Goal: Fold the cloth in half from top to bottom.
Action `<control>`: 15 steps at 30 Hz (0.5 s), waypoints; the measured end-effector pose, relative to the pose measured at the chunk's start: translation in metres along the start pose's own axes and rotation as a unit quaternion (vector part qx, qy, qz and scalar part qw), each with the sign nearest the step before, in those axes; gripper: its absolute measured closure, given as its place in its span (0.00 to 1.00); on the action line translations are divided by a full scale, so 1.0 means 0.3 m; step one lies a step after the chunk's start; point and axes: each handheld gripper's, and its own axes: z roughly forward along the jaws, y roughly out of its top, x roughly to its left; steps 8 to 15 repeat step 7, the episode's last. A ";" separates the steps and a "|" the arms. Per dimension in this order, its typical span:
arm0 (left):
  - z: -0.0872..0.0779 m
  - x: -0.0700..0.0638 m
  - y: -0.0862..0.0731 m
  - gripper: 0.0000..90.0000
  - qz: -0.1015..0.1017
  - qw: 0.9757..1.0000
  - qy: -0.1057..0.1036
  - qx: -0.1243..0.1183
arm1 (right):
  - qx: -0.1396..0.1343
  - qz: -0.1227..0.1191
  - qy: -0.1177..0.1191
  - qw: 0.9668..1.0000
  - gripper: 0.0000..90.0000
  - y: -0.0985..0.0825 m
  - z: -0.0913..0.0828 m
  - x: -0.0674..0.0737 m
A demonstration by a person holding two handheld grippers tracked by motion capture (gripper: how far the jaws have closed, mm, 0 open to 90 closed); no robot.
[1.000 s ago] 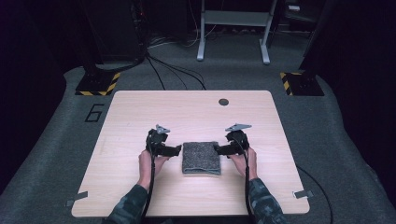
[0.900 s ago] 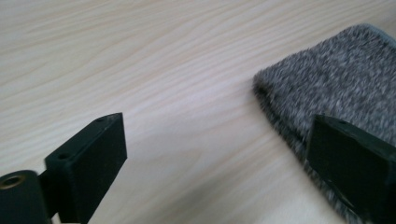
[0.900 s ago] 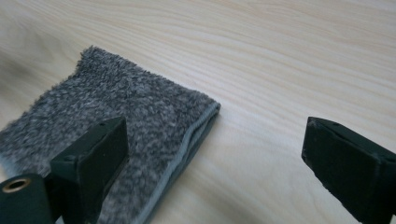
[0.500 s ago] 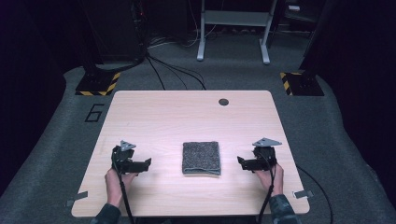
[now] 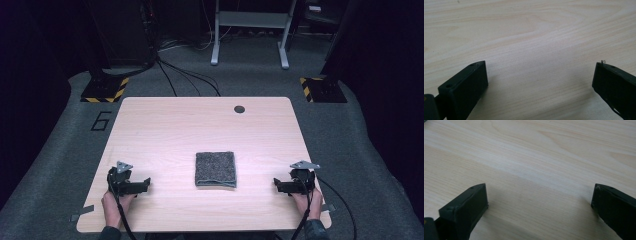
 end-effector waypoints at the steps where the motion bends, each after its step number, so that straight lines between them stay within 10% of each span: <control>1: 0.002 -0.006 -0.005 0.00 0.005 1.000 0.011 0.000 | -0.008 0.009 -0.002 1.000 0.01 -0.005 -0.001 -0.002; 15: 0.004 -0.010 -0.005 0.00 0.006 1.000 0.015 -0.001 | -0.005 -0.002 0.004 1.000 0.00 -0.005 0.001 -0.009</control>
